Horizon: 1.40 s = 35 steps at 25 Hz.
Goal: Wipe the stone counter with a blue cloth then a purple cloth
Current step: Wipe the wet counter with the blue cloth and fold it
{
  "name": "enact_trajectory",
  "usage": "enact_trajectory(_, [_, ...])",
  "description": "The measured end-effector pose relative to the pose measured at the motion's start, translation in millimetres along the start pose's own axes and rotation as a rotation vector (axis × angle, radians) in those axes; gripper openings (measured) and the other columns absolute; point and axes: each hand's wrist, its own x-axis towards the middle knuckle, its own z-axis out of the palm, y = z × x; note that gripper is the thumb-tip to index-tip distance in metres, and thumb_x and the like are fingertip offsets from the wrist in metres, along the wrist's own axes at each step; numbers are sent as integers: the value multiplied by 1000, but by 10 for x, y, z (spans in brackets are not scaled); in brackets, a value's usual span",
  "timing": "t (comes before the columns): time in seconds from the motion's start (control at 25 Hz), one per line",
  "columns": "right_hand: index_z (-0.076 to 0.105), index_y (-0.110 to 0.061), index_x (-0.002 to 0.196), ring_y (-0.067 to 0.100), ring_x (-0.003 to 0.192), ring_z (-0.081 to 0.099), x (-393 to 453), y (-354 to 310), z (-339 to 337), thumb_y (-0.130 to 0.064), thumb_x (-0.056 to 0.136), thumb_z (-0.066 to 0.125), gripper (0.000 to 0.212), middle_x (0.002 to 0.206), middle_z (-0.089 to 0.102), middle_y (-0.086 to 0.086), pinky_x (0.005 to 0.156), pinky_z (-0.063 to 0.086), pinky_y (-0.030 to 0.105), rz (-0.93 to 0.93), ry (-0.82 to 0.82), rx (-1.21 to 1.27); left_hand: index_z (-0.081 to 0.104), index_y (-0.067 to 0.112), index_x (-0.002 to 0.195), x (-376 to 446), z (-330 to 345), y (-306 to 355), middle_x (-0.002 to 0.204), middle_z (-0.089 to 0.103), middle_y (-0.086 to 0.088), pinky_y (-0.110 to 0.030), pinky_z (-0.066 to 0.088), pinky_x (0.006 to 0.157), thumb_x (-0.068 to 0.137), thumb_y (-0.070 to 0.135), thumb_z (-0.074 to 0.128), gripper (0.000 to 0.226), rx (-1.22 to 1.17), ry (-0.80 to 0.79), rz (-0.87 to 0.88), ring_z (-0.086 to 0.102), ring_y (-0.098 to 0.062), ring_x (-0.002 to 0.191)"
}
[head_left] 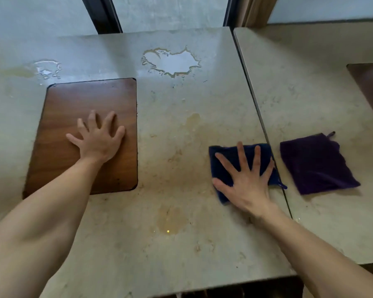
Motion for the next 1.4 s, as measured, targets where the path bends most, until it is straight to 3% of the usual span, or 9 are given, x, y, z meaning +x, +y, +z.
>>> enact_trajectory(0.2, [14, -56, 153, 48, 150, 2, 1455, -46, -385, -84, 86, 20, 72, 169, 5, 4, 106, 4, 80, -20, 189, -36, 14, 53, 151, -12, 76, -52, 166, 12, -2, -77, 4, 108, 89, 76, 14, 66, 40, 44, 15, 7, -42, 150])
enact_trajectory(0.36, [-7, -58, 151, 39, 149, -23, 2830, -75, -895, -83, 87, 14, 72, 167, -20, -4, 111, -8, 75, 44, 61, 15, 12, 52, 152, 19, 94, -54, 166, 12, -2, -76, 8, 109, 87, 79, 9, 71, 75, 16, -6, 9, -40, 150])
enact_trajectory(0.6, [-2, -54, 154, 37, 151, -19, 4516, -229, -1468, -82, 88, 18, 74, 168, -14, -8, 114, -4, 72, 74, 42, 78, 19, 50, 152, 58, 122, -64, 164, 20, -4, -78, 17, 105, 89, 76, 13, 69, 126, 0, -7, 19, -41, 148])
enact_trajectory(0.76, [4, -55, 153, 34, 153, -10, 5009, -423, -1629, -78, 92, 15, 66, 168, -2, -12, 112, -7, 75, -5, 34, 40, 22, 50, 152, 101, 142, -64, 164, 20, -4, -77, 16, 106, 89, 77, 14, 69, 116, 24, -16, 19, -41, 148])
enact_trajectory(0.92, [1, -63, 149, 32, 153, -12, 4819, -702, -1515, -76, 92, 12, 59, 167, -8, -16, 109, -10, 77, -184, 10, -24, 19, 48, 153, 103, 137, -62, 164, 18, -5, -76, 12, 108, 89, 76, 12, 70, 132, 12, 4, 14, -40, 150])
enact_trajectory(1.04, [-2, -64, 148, 32, 152, -16, 4321, -732, -1327, -77, 92, 12, 59, 166, -13, -16, 109, -11, 77, -198, 13, -22, 14, 50, 153, 100, 139, -71, 165, 12, -4, -74, 8, 110, 89, 77, 10, 70, 108, 21, 0, 8, -39, 151])
enact_trajectory(1.24, [-9, -63, 147, 32, 152, -19, 3010, -676, -954, -78, 92, 7, 60, 165, -19, -15, 110, -10, 76, -174, 10, -13, 11, 52, 152, 114, 138, -75, 166, 10, -4, -75, 3, 110, 88, 77, 11, 69, 71, 31, 7, 5, -41, 150])
enact_trajectory(1.4, [-16, -64, 143, 33, 154, -8, 1549, -543, -444, -81, 85, -7, 61, 166, -12, -16, 112, -2, 75, -101, 104, -10, 16, 51, 150, 135, 117, -113, 165, 12, -3, -77, 1, 108, 88, 76, 17, 67, 22, 37, 36, 4, -43, 150])
